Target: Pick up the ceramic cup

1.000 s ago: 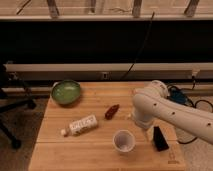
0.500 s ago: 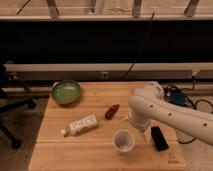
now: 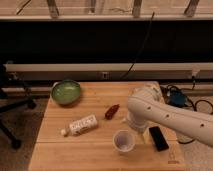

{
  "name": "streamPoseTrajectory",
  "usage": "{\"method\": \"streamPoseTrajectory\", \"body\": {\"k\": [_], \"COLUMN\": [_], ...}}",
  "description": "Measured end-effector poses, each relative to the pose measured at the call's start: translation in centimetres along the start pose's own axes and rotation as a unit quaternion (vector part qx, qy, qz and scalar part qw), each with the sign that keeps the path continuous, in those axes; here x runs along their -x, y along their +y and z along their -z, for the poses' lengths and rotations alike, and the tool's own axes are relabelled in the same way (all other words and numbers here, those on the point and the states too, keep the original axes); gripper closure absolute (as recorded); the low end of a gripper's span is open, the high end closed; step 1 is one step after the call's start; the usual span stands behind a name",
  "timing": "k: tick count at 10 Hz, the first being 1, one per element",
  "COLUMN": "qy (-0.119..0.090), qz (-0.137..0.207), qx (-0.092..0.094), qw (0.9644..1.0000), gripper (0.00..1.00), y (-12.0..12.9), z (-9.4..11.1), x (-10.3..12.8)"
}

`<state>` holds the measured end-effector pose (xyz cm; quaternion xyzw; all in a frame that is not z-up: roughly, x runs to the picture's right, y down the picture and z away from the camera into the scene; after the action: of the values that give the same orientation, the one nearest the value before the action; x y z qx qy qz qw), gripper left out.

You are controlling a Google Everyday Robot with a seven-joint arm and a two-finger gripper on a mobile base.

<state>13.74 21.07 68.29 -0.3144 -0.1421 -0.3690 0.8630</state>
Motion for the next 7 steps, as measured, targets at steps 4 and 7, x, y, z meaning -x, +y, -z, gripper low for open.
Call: {"method": "streamPoseTrajectory", "body": {"k": [4, 7], "qy": [-0.014, -0.026], "qz": [0.038, 0.072], "qx": [-0.029, -0.032], "qw": [0.9988, 0.9966], "gripper": [0.2, 0.2], "y": [0.6, 2.1], "z": [1.4, 1.7], "x": [1.3, 3.0]}}
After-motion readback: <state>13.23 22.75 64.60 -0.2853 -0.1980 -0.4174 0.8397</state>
